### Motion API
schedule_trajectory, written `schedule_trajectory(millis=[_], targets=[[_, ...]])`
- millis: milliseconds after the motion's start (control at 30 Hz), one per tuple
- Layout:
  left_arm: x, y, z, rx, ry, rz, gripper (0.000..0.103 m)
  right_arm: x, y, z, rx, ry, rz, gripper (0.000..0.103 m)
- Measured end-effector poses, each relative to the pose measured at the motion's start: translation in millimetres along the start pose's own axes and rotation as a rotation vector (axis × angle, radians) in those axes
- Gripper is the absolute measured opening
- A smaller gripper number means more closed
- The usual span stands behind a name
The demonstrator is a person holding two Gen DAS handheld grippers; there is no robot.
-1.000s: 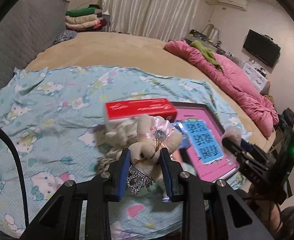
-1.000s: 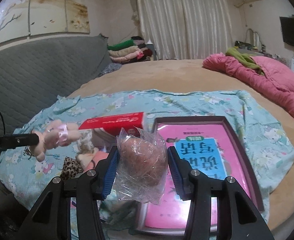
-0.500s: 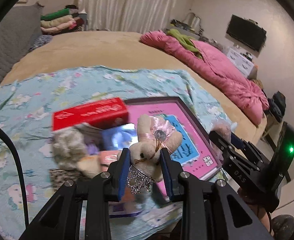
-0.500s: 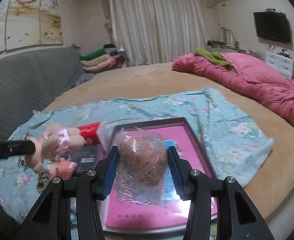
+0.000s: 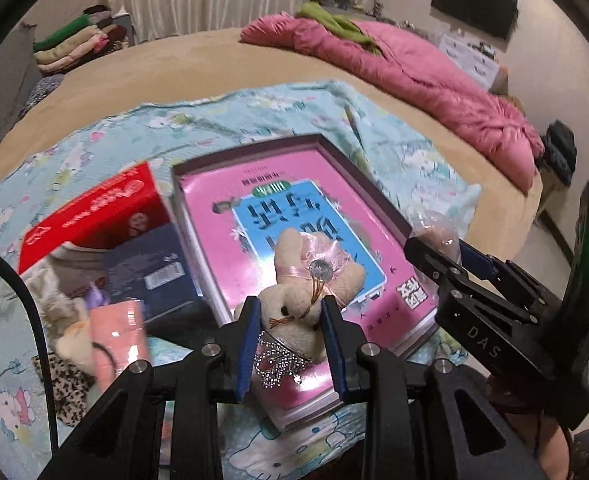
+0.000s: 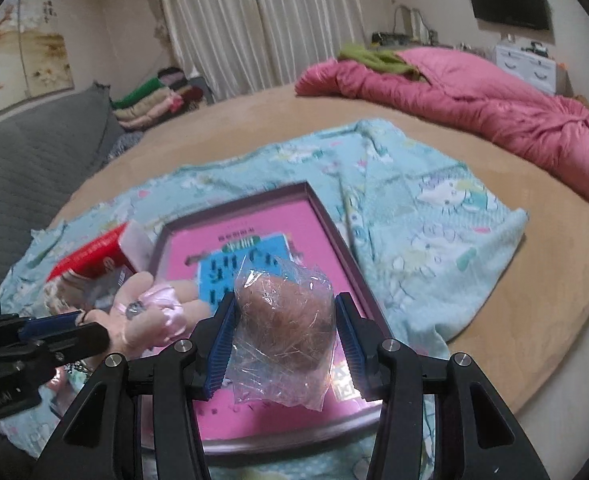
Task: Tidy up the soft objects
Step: 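Carry both items onto the pink book box and open both tools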
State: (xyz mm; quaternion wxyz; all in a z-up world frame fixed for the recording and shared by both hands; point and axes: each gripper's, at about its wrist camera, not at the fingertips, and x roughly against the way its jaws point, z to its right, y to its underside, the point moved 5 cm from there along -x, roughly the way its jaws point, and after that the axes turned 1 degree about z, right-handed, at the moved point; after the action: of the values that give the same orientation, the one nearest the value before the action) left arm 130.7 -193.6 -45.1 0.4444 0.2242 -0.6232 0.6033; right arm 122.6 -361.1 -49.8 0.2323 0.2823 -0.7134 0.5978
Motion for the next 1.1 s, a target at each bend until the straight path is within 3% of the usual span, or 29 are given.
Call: schedule_trajectory(millis=[267, 600, 833, 1100], targets=[[-33.6, 7.9, 5.0, -0.012, 0.007, -0.076, 0.031, -19.2, 12.7, 7.7, -0.006, 0.025, -0.086, 0.05], [-47.7, 19.2, 10.3, -0.027, 0.04, -0.105, 0.032, -37.0, 19.9, 13.6, -0.012, 0.069, -0.161, 0.052], [-48.8, 22.1, 13.2, -0.015, 0.068, -0.112, 0.034, -36.7, 20.4, 16.9, -0.021, 0.082, -0.165, 0.052], [-46.1, 23.7, 15.7, -0.016, 0.078, -0.114, 0.04, -24.1, 15.2, 17.3, -0.026, 0.096, -0.108, 0.067]])
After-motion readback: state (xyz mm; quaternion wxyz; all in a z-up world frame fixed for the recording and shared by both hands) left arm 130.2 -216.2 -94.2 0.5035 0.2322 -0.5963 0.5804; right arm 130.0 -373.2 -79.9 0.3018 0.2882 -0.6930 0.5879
